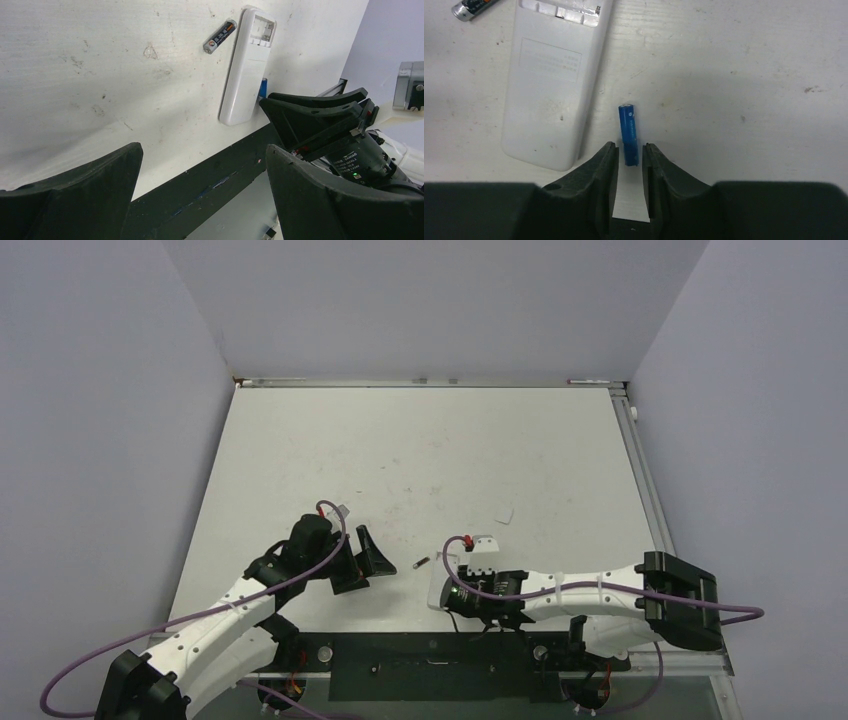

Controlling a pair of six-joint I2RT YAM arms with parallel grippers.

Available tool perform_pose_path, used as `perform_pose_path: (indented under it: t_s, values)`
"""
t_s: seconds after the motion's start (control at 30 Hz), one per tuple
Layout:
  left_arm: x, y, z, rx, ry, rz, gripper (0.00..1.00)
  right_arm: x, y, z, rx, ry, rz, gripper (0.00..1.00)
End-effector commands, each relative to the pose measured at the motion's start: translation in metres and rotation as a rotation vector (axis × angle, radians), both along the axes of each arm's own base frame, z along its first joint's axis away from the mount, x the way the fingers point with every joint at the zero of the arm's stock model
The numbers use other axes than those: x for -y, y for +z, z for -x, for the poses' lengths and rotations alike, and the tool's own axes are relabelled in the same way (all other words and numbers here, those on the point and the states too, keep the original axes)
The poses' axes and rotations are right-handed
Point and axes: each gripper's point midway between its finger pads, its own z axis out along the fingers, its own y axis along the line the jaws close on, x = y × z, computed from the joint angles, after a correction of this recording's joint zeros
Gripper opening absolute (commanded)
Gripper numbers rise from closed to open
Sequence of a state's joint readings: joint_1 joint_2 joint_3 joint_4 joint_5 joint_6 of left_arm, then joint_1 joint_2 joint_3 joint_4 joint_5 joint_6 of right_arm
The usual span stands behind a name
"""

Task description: Load the batteries into the remote control

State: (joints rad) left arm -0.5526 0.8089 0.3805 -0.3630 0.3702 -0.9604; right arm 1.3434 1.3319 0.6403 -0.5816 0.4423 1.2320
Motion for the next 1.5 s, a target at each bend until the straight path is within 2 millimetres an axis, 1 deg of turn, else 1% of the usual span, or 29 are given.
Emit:
perform_pose_path:
  t_s: [0.0,0.13,0.27,0.43,0.5,0.53,0.57,0.63,0.67,0.77,0.8,1.0,1.23,1.33,1.47]
  values:
    - [0.005,0.021,-0.015,0.07,0.005,0.021,0.91,0.007,0.004,-0.002,0.024,-0.051,-0.024,0.3]
    - [0.006,0.019,-0.017,0.067,-0.001,0.017,0.91,0.007,0.011,-0.005,0.043,-0.046,-0.005,0.51]
    - [0.005,0.019,-0.018,0.066,-0.004,0.01,0.91,0.004,0.028,-0.012,0.08,-0.01,0.027,0.57]
    - [0.004,0.016,-0.017,0.064,-0.007,0.006,0.91,0.012,0.051,-0.022,0.113,0.049,0.102,0.57]
    - [0.004,0.015,-0.016,0.061,-0.008,0.007,0.91,0.021,0.056,-0.028,0.111,0.069,0.158,0.54]
    - [0.004,0.015,-0.016,0.06,-0.01,0.008,0.91,0.03,0.057,-0.033,0.108,0.05,0.187,0.5]
    - [0.005,0.015,-0.016,0.059,-0.011,0.01,0.91,0.038,0.058,-0.036,0.109,0.041,0.21,0.44]
    - [0.006,0.016,-0.016,0.06,-0.015,0.015,0.91,0.057,0.054,-0.045,0.084,-0.01,0.236,0.3]
    - [0.006,0.016,-0.016,0.061,-0.017,0.016,0.91,0.062,0.051,-0.047,0.07,-0.024,0.231,0.23]
    - [0.005,0.017,-0.016,0.065,-0.019,0.015,0.91,0.073,0.04,-0.048,0.032,-0.048,0.219,0.1]
    - [0.005,0.017,-0.016,0.065,-0.021,0.013,0.91,0.077,0.035,-0.046,0.016,-0.053,0.231,0.09]
    - [0.005,0.015,-0.015,0.064,-0.028,0.008,0.91,0.091,0.003,-0.032,-0.089,-0.045,0.33,0.09]
    - [0.005,0.013,-0.015,0.059,-0.029,0.007,0.91,0.098,-0.023,-0.013,-0.188,-0.034,0.377,0.09]
    - [0.004,0.011,-0.015,0.057,-0.029,0.004,0.91,0.092,-0.03,-0.004,-0.218,-0.021,0.341,0.09]
    - [0.005,0.01,-0.015,0.051,-0.033,0.008,0.91,0.073,-0.034,0.004,-0.249,-0.004,0.231,0.09]
